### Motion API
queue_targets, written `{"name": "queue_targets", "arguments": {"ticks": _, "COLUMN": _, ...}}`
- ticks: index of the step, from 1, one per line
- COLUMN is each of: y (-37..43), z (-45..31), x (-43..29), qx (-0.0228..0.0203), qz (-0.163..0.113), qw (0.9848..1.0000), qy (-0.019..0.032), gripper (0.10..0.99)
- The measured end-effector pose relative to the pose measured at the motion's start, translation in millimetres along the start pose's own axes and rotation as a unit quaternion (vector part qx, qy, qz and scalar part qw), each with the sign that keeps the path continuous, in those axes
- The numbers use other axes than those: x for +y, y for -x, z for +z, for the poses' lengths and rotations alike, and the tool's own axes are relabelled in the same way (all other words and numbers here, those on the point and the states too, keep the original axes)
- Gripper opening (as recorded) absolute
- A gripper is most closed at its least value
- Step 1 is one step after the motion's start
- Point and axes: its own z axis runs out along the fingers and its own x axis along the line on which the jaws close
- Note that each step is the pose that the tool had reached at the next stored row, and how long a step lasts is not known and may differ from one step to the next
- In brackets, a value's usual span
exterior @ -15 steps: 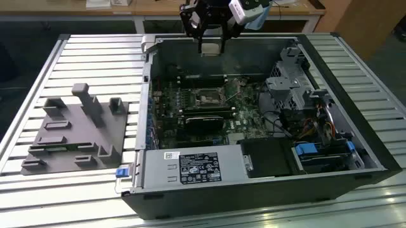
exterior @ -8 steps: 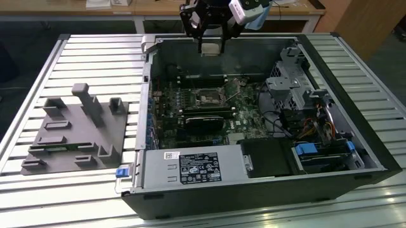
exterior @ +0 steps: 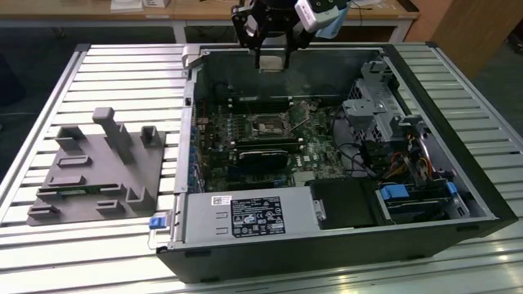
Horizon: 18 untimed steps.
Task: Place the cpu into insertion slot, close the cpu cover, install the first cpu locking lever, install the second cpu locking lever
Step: 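Place the cpu into insertion slot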
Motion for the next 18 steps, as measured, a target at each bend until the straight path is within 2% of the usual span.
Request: {"name": "queue_targets", "arguments": {"ticks": 18, "y": -0.2, "z": 13.8, "x": -1.2, "qx": -0.0029, "qz": 0.000, "qw": 1.0000, "qy": 0.0001, "gripper": 0.541}}
